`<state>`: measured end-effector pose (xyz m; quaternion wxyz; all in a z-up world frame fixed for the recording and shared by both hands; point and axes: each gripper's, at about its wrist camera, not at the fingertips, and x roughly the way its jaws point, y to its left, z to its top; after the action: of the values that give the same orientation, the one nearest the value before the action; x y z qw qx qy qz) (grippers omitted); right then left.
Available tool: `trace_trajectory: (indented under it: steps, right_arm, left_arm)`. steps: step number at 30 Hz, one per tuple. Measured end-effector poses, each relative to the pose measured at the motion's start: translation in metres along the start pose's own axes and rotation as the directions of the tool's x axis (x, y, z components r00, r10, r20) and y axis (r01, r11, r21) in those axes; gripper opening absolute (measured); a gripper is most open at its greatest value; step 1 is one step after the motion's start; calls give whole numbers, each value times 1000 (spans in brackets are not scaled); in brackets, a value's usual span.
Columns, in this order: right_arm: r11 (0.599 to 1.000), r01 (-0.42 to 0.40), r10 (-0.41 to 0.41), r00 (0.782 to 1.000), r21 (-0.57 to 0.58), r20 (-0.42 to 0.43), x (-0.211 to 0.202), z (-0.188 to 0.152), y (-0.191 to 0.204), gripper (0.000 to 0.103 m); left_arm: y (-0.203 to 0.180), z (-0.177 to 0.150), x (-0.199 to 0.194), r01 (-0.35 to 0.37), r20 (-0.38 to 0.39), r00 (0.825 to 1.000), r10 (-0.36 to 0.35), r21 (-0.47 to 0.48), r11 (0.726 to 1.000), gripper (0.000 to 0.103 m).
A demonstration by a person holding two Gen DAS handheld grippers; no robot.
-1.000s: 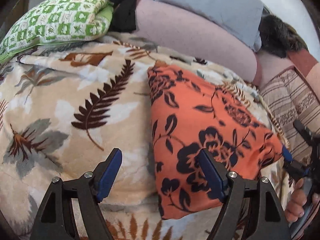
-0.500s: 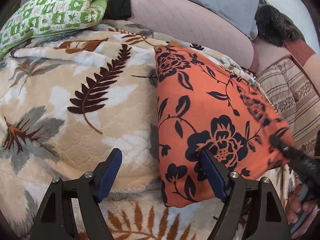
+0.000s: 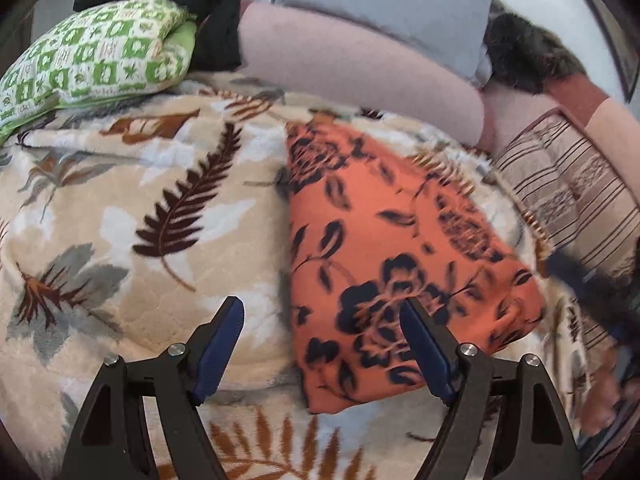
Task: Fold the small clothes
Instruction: 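Press and square the folded shirt's edges with both tools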
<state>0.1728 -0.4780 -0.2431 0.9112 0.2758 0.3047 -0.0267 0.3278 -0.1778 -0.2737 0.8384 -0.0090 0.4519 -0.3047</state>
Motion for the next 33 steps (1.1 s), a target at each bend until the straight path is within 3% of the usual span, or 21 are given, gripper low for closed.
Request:
trace_trajectory:
  steps: [2, 4, 5, 6, 8, 12, 14, 18, 21, 22, 26, 28, 29, 31, 33]
  right_arm:
    - [992, 86, -98, 985, -89, -141, 32, -16, 11, 27]
    - [985, 158, -172, 932, -67, -318, 69, -35, -6, 27]
    - [989, 146, -141, 915, -17, -378, 82, -43, -20, 27]
    - [992, 125, -112, 927, 12, -358, 79, -41, -24, 26]
    - [993, 102, -75, 934, 59, -350, 69, -33, -27, 25]
    - [994, 60, -39, 976, 92, -213, 49, -9, -21, 26]
    - [995, 59, -45, 983, 78, -177, 56, 8, -12, 28]
    - [981, 171, -151, 971, 95, -183, 107, 49, -11, 28]
    - [954, 252, -190, 927, 161, -324, 172, 71, -29, 28]
    - [949, 275, -212, 918, 154, -335, 190, 80, -35, 28]
    - [934, 316, -252, 914, 167, -318, 200, 111, -30, 28]
    - [960, 244, -200, 941, 138, -273, 196, 121, -9, 27]
    - [979, 171, -137, 954, 110, -266, 197, 124, 7, 27]
    - [995, 68, -44, 955, 71, -294, 205, 121, 33, 27]
    - [999, 14, 0, 935, 39, -355, 225, 110, 52, 27]
  left_arm:
    - [-9, -1, 3, -14, 3, 1000, 14, 29, 999, 82]
    - [-15, -9, 21, -90, -66, 993, 95, 69, 993, 82]
    - [-14, -13, 34, -121, -120, 984, 129, 74, 990, 82]
    - [-9, -19, 44, -121, -168, 978, 127, 49, 991, 83]
    - [4, -21, 48, -66, -199, 979, 53, -56, 996, 83]
    - [4, -14, 44, -72, -187, 980, 68, -15, 997, 85]
    - [5, -15, 46, -67, -194, 979, 60, -31, 997, 85]
    - [6, -16, 50, -63, -195, 979, 60, -8, 998, 87]
    - [7, -19, 52, -43, -201, 979, 41, -7, 999, 88]
    - [7, -19, 53, -36, -203, 979, 33, -8, 999, 89]
    - [9, -20, 53, -46, -205, 978, 46, 5, 999, 90]
    - [9, -21, 54, -44, -207, 977, 45, 10, 999, 90]
    - [9, -20, 55, -42, -206, 978, 43, 9, 999, 90]
    - [10, -21, 55, -40, -203, 978, 40, 5, 999, 90]
    - [8, -23, 56, -45, -196, 979, 47, 14, 999, 90]
